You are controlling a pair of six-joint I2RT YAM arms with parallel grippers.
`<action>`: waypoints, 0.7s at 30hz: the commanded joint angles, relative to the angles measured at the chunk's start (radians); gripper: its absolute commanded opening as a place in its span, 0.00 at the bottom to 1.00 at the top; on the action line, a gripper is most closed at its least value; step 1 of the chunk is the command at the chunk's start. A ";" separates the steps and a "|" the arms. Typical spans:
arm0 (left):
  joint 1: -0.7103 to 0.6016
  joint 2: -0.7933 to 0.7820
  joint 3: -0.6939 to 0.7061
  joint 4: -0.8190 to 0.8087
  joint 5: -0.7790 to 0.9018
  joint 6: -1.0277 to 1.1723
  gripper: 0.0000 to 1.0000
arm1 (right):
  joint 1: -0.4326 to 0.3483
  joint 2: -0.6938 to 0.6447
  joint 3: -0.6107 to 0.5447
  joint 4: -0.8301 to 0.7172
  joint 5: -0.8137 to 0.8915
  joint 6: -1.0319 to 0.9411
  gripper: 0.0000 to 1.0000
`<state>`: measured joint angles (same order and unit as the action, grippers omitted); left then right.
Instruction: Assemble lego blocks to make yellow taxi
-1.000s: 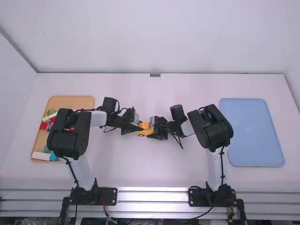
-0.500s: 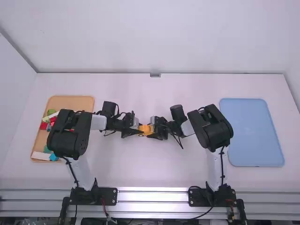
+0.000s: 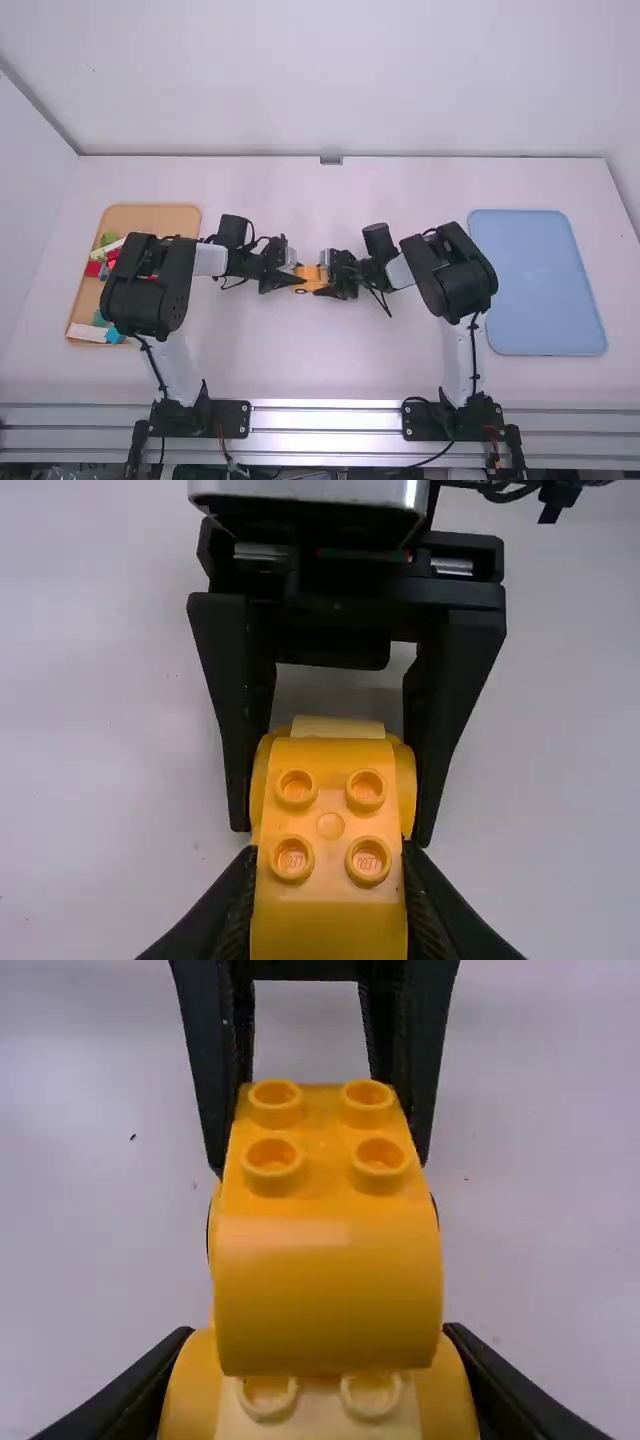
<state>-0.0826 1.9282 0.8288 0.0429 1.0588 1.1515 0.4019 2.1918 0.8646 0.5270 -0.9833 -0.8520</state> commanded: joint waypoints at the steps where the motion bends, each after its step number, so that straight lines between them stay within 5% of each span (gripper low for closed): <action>1: -0.003 0.019 -0.019 0.027 0.030 -0.002 0.02 | 0.005 0.015 0.000 -0.010 0.034 -0.013 0.52; 21: -0.093 0.019 -0.030 0.042 -0.206 -0.064 0.02 | 0.005 0.015 0.000 -0.010 0.034 -0.013 0.53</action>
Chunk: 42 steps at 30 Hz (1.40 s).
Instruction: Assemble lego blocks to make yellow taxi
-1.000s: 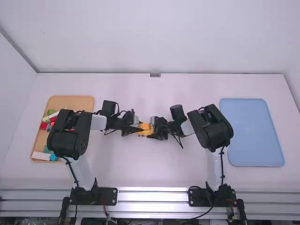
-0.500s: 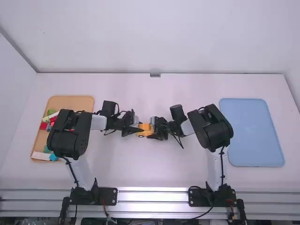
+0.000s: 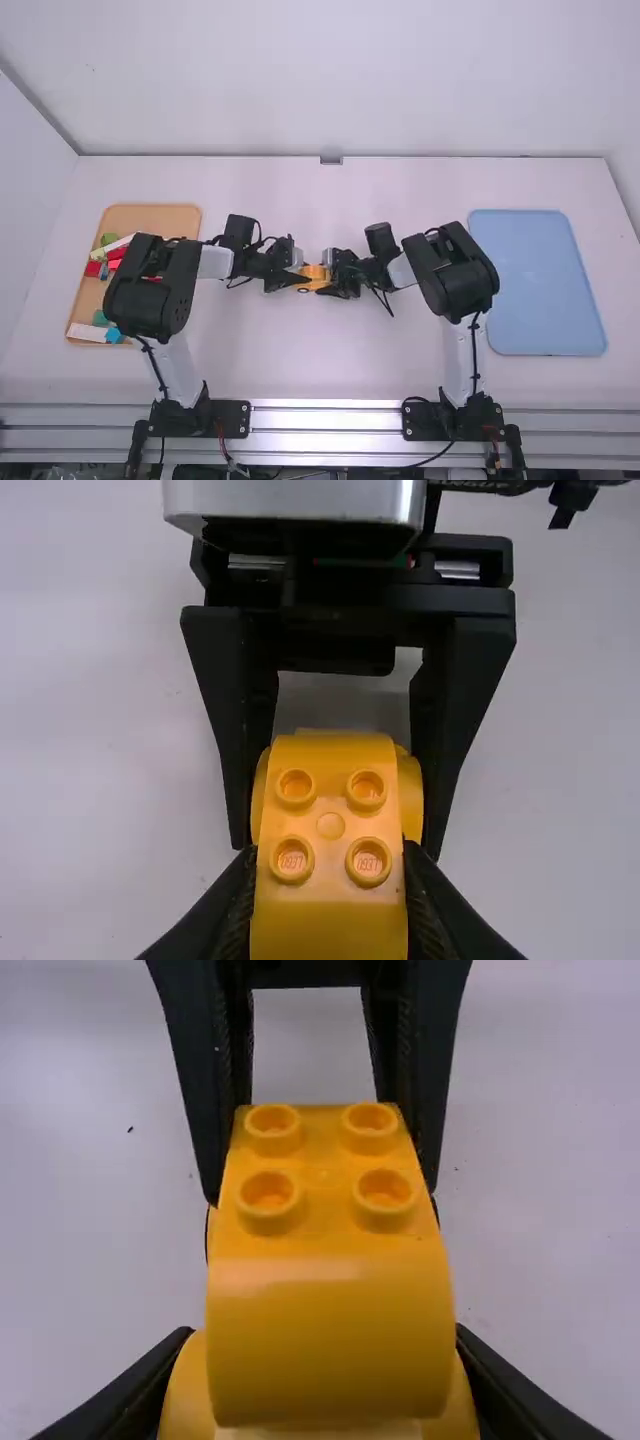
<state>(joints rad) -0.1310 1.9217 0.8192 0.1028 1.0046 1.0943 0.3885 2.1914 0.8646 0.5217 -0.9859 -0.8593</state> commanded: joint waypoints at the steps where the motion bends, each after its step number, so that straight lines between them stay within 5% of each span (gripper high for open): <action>1: -0.045 0.025 -0.020 -0.027 -0.174 -0.006 0.02 | 0.018 0.016 0.000 -0.006 0.037 -0.006 0.54; 18: -0.085 0.025 0.058 -0.222 -0.275 0.085 0.02 | 0.018 0.016 0.001 -0.003 0.037 -0.005 0.54; 34: -0.105 0.025 0.065 -0.214 -0.313 0.080 0.02 | 0.018 0.016 0.001 -0.006 0.037 -0.005 0.55; 42: -0.086 0.025 0.123 -0.259 -0.248 0.074 0.18 | 0.010 0.016 0.001 -0.006 0.037 -0.005 0.56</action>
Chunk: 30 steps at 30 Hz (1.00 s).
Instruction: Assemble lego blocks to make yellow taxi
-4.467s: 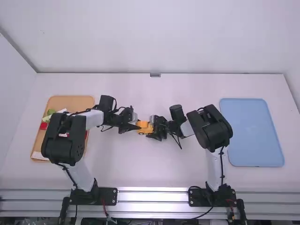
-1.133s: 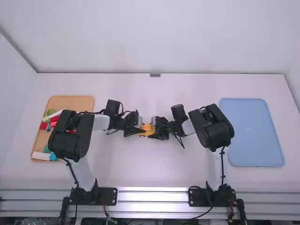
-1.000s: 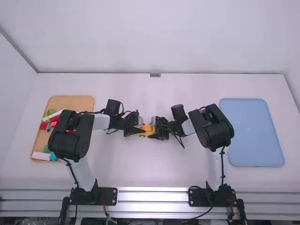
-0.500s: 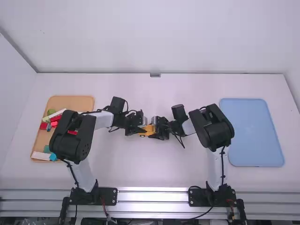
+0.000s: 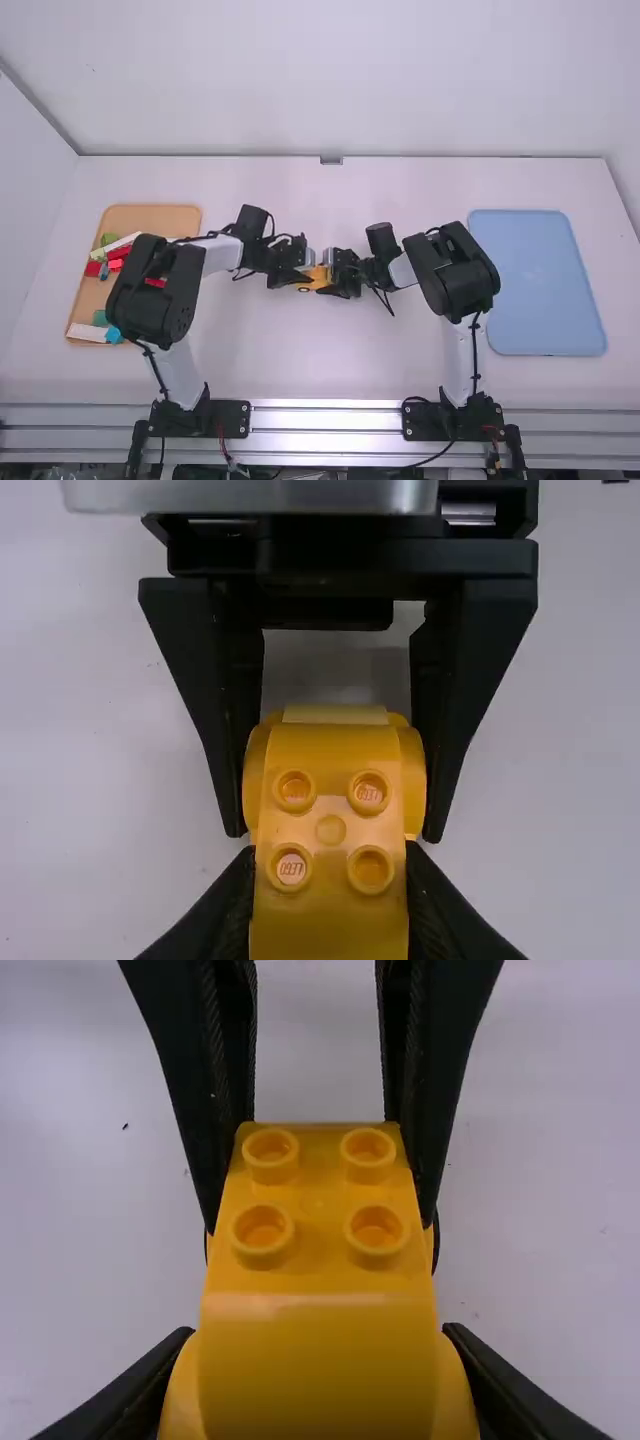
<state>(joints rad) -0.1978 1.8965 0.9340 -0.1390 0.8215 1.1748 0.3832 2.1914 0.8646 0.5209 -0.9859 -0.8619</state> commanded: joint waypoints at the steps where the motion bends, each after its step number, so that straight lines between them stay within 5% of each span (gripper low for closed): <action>1: -0.017 0.050 0.011 -0.019 -0.058 -0.006 0.19 | 0.015 0.016 0.001 -0.006 0.037 -0.003 0.56; 3: -0.002 0.050 0.021 -0.018 -0.022 -0.006 0.38 | 0.016 0.016 0.001 -0.005 0.037 -0.002 0.57; 10: 0.077 0.018 0.023 -0.038 0.116 0.056 0.44 | 0.016 0.016 0.001 -0.005 0.037 0.000 0.57; 12: 0.126 -0.018 0.023 -0.046 0.179 0.057 0.99 | 0.016 0.016 0.001 -0.005 0.037 0.001 0.57; 20: 0.284 -0.167 0.023 -0.091 0.307 0.015 0.99 | 0.006 0.004 0.001 -0.003 0.037 0.007 0.58; 27: 0.349 -0.262 0.023 0.010 -0.014 -0.449 0.99 | -0.114 -0.256 0.000 -0.203 0.281 0.161 0.61; 30: 0.349 -0.270 0.023 0.051 -0.237 -0.620 0.99 | -0.208 -0.438 0.000 -0.392 0.548 0.161 0.59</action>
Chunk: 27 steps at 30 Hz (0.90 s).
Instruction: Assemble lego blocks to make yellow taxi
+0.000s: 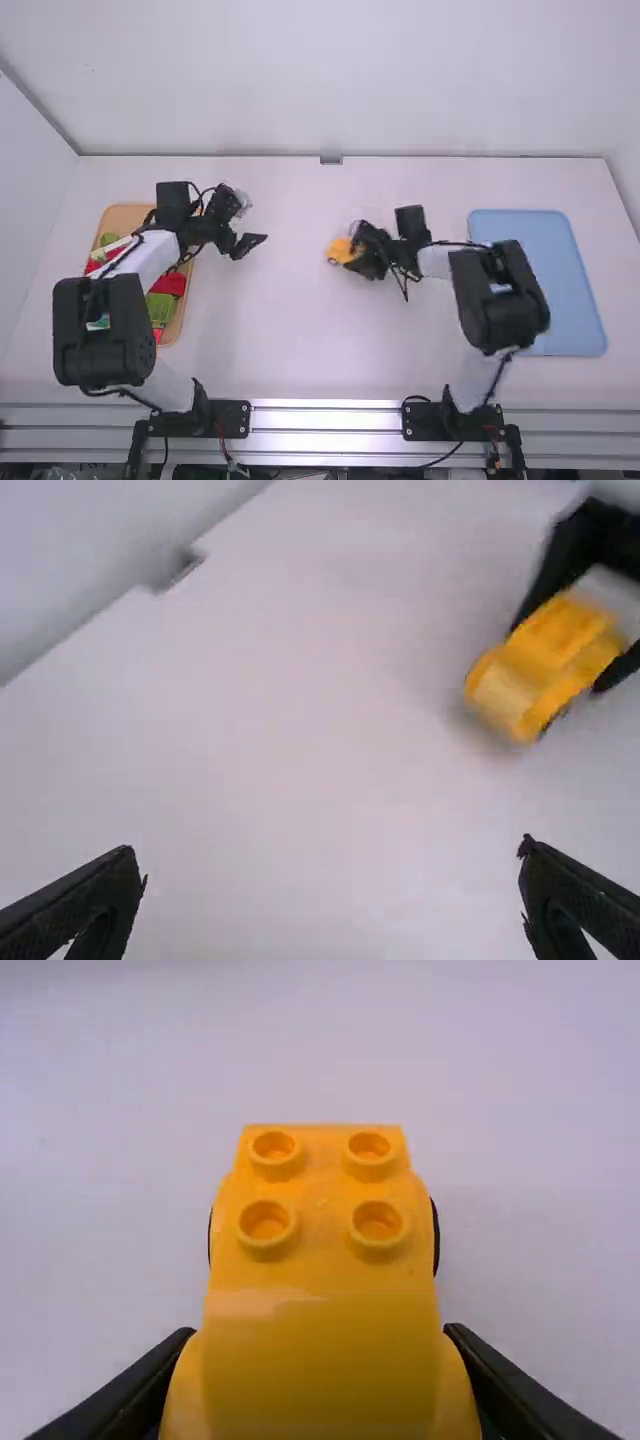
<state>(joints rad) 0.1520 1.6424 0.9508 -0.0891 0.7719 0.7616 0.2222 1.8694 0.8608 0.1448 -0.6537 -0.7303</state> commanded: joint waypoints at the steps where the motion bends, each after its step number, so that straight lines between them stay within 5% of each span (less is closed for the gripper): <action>1: -0.002 -0.016 0.006 0.011 -0.269 -0.245 0.99 | -0.090 -0.182 0.003 -0.081 0.339 0.041 0.57; 5: -0.016 -0.016 0.005 0.045 -0.481 -0.346 0.99 | -0.253 -0.328 0.002 -0.185 0.552 0.103 0.55; 15: -0.008 -0.016 0.004 0.160 -0.556 -0.570 0.99 | -0.717 -0.308 0.002 -0.136 0.497 0.383 0.56; 23: -0.020 -0.016 0.004 0.167 -0.558 -0.616 0.99 | -0.818 -0.122 0.002 -0.040 0.489 0.421 0.58; 27: -0.050 -0.017 0.005 0.146 -0.631 -0.617 0.99 | -0.805 -0.084 0.004 -0.041 0.516 0.446 0.78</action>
<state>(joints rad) 0.1299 1.6424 0.9508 0.0639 0.1852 0.1596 -0.5953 1.7817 0.8608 0.1009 -0.1474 -0.3103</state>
